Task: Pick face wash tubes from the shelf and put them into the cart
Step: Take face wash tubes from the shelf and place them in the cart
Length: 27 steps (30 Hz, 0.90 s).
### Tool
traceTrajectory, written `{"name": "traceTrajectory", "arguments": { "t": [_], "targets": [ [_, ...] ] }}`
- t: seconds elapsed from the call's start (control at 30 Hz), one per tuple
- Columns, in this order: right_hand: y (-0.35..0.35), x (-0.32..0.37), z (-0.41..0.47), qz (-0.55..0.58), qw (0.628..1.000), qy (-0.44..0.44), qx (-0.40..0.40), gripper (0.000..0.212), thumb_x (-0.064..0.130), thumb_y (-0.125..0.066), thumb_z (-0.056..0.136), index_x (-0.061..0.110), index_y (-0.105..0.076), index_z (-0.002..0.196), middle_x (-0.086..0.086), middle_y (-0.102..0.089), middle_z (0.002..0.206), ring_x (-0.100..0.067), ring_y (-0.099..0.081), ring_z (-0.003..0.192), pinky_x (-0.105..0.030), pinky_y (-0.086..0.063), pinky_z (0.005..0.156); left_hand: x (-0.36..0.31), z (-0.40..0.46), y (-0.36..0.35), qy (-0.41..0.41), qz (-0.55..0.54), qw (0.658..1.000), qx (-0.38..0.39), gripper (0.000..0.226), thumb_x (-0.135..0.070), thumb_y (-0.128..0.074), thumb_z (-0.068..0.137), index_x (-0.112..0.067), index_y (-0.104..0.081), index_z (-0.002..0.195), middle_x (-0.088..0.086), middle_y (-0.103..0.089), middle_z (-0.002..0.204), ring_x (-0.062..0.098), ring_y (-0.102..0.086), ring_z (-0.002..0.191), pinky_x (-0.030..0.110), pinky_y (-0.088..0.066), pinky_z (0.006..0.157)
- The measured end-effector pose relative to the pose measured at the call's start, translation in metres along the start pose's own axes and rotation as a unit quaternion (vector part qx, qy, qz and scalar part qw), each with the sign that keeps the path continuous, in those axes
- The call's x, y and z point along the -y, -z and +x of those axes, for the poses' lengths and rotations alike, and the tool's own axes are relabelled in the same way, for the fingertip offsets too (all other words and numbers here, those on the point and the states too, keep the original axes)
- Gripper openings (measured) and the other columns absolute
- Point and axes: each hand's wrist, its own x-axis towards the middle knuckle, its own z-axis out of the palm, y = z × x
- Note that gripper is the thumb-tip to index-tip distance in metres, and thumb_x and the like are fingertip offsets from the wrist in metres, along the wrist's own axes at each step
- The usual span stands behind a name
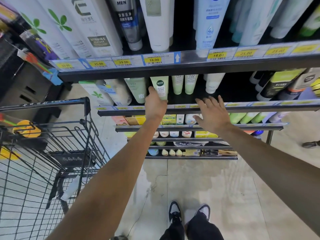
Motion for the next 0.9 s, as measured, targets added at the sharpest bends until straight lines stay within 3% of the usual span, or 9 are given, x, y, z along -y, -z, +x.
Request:
{"name": "traceTrajectory", "arguments": {
  "t": [0.1, 0.33, 0.5, 0.67, 0.9],
  "targets": [
    [0.012, 0.003, -0.005, 0.018, 1.0, -0.005, 0.013, 0.075, 0.049, -0.054, 0.1, 0.017, -0.027, 0.161, -0.013, -0.037, 0.162, -0.035, -0.024, 0.154, -0.056, -0.009, 0.127, -0.001, -0.006, 0.007, 0.004, -0.002, 1.0, 0.003, 0.047, -0.003, -0.078, 0.083, -0.008, -0.047, 0.118, 0.015, -0.07, 0.117, 0.035, -0.068, 0.108, 0.048, -0.06, 0.085],
    [0.063, 0.051, -0.045, 0.071, 0.997, 0.042, 0.015, 0.065, 0.045, -0.047, 0.106, 0.017, -0.028, 0.162, -0.011, -0.03, 0.167, -0.03, -0.022, 0.156, -0.047, -0.015, 0.128, 0.0, -0.078, 0.052, -0.017, 0.056, 0.998, 0.009, 0.061, -0.021, -0.066, 0.099, -0.008, -0.038, 0.151, 0.016, -0.064, 0.133, 0.032, -0.063, 0.121, 0.043, -0.052, 0.094],
    [0.1, 0.109, -0.082, 0.097, 0.988, 0.124, -0.002, 0.06, 0.043, -0.048, 0.107, 0.012, -0.039, 0.157, -0.01, -0.043, 0.158, -0.028, -0.035, 0.149, -0.04, -0.028, 0.121, 0.017, -0.157, 0.109, 0.004, 0.137, 0.991, -0.004, 0.049, -0.036, -0.049, 0.106, -0.009, -0.043, 0.146, 0.016, -0.057, 0.137, 0.038, -0.059, 0.119, 0.048, -0.051, 0.089],
    [0.117, 0.169, -0.109, 0.112, 0.973, 0.202, 0.03, 0.061, 0.047, -0.046, 0.106, 0.016, -0.036, 0.158, -0.009, -0.035, 0.164, -0.027, -0.028, 0.154, -0.041, -0.027, 0.124, 0.043, -0.231, 0.169, 0.058, 0.168, 0.982, -0.056, 0.05, -0.038, -0.047, 0.107, -0.007, -0.046, 0.145, 0.016, -0.056, 0.139, 0.036, -0.055, 0.126, 0.045, -0.046, 0.1],
    [0.123, 0.264, -0.144, 0.104, 0.939, 0.324, 0.053, 0.058, 0.044, -0.048, 0.106, 0.016, -0.037, 0.156, -0.008, -0.037, 0.162, -0.027, -0.029, 0.152, -0.042, -0.03, 0.119, 0.103, -0.314, 0.229, 0.167, 0.166, 0.961, -0.144, 0.048, -0.044, -0.041, 0.106, -0.01, -0.05, 0.138, 0.014, -0.058, 0.136, 0.035, -0.056, 0.123, 0.046, -0.047, 0.1]
  ]
}}
